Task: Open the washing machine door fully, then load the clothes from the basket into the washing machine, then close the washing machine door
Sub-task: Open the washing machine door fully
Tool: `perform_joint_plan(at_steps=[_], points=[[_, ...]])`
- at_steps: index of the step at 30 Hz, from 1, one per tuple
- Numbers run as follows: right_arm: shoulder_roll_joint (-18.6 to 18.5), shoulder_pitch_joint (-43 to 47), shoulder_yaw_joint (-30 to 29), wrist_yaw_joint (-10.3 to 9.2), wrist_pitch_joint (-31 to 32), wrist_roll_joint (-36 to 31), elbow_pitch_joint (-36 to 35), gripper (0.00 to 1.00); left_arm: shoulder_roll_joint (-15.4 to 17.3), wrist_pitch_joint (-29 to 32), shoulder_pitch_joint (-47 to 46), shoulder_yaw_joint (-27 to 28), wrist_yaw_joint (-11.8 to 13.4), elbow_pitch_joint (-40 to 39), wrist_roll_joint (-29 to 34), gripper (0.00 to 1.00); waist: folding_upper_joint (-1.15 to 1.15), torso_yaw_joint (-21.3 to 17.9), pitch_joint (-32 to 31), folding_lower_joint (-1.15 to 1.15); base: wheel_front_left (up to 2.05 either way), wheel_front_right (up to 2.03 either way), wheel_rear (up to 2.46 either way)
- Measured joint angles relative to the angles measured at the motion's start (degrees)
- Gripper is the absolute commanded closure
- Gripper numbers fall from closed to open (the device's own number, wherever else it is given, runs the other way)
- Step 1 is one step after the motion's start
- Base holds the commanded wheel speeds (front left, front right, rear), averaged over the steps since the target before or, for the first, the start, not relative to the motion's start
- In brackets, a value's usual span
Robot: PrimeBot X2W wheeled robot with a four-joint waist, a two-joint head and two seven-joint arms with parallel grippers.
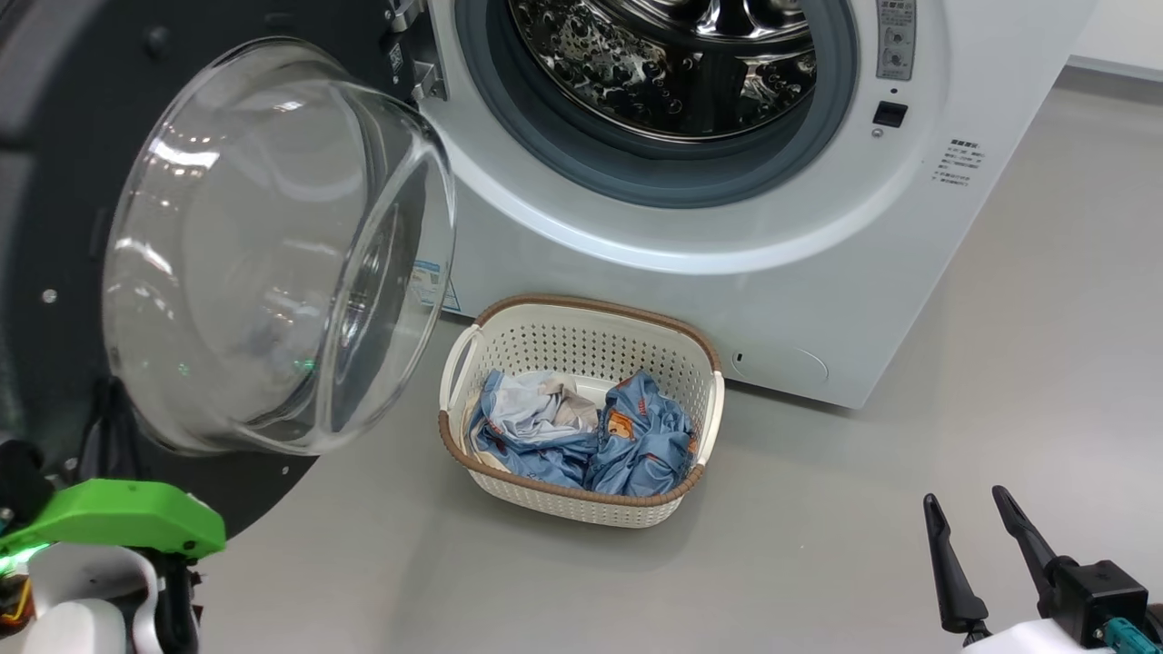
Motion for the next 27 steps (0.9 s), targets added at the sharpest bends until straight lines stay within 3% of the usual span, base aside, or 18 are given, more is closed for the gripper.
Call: perform_joint_plan(at_steps=[16, 27], points=[[-0.65, -0.81, 0.38, 0.00, 0.00, 0.09, 0.55, 0.00, 3.94, -4.85, -5.81, 12.43, 0.18, 13.74, 0.74, 1.00, 0.00, -5.21, -0.22, 0.00, 0.00, 0.00, 0.00], [-0.66, -0.96, 2.16, 0.00, 0.00, 0.22, 1.64, 0.00, 9.14, -7.27, -7.10, 16.26, 0.18, 23.15, 3.36, 1.00, 0.00, -8.83, -1.92, 0.00, 0.00, 0.00, 0.00]])
